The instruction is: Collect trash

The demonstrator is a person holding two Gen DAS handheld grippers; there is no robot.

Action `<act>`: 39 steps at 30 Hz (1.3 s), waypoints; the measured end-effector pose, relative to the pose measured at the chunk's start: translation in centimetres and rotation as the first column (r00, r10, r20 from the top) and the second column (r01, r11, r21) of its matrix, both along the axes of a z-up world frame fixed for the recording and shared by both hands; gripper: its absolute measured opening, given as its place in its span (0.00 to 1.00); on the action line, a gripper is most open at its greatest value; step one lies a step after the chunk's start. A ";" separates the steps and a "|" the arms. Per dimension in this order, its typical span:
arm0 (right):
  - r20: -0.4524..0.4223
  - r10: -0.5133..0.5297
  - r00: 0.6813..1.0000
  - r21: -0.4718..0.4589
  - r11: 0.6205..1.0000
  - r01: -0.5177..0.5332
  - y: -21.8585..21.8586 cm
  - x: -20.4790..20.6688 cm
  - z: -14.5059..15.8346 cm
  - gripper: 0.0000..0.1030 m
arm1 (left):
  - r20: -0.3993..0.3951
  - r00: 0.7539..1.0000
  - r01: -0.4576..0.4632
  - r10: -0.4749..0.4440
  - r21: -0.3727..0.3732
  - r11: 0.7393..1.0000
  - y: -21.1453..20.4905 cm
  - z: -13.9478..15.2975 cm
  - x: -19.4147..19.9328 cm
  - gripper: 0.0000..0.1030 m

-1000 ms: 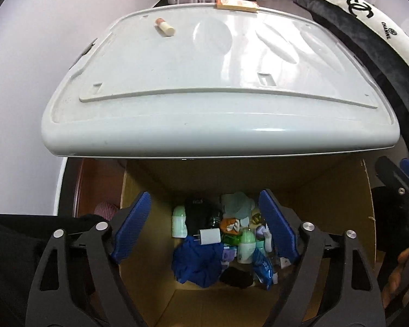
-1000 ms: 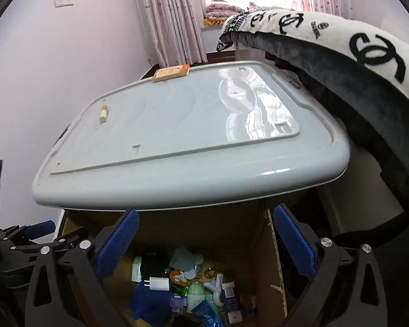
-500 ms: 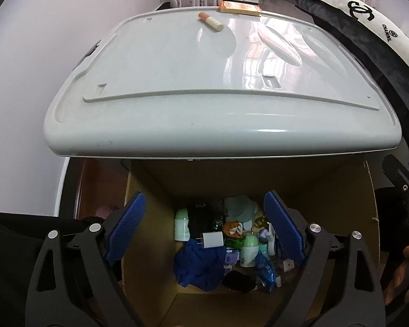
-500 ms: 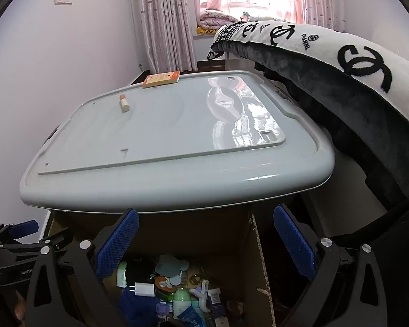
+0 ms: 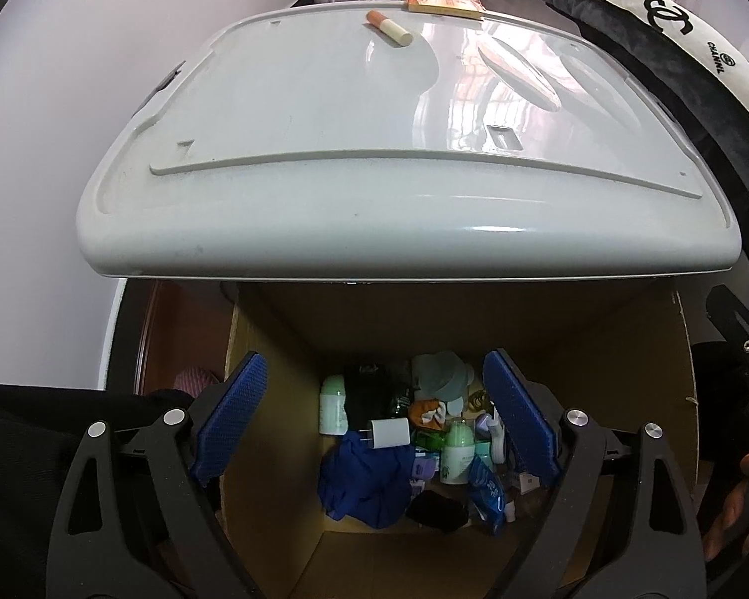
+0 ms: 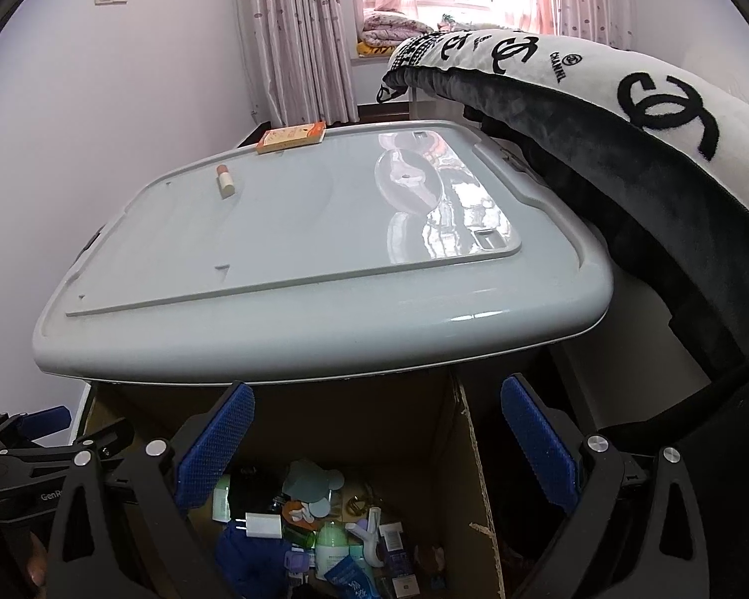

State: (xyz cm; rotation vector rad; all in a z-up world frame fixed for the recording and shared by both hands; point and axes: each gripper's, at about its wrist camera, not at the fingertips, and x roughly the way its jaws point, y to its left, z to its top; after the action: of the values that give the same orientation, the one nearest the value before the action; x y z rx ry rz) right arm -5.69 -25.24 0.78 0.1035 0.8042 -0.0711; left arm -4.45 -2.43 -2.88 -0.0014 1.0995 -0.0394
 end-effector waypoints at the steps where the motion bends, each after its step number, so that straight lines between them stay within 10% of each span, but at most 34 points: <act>1: -0.002 0.000 1.000 0.001 1.000 0.000 0.0 0.0 0.0 0.95 | 0.000 1.000 0.002 -0.002 0.000 1.000 0.0 0.0 0.0 0.84; 39: -0.019 -0.005 1.000 0.008 1.000 0.005 -0.2 0.2 -0.5 0.95 | -0.012 1.000 0.008 -0.008 0.004 1.000 0.0 -0.3 0.0 0.84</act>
State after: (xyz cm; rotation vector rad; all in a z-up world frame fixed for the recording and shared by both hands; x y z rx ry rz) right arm -5.54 -25.41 0.28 0.1127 0.8230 -0.0737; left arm -4.49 -2.45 -3.13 0.0067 1.1114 -0.0443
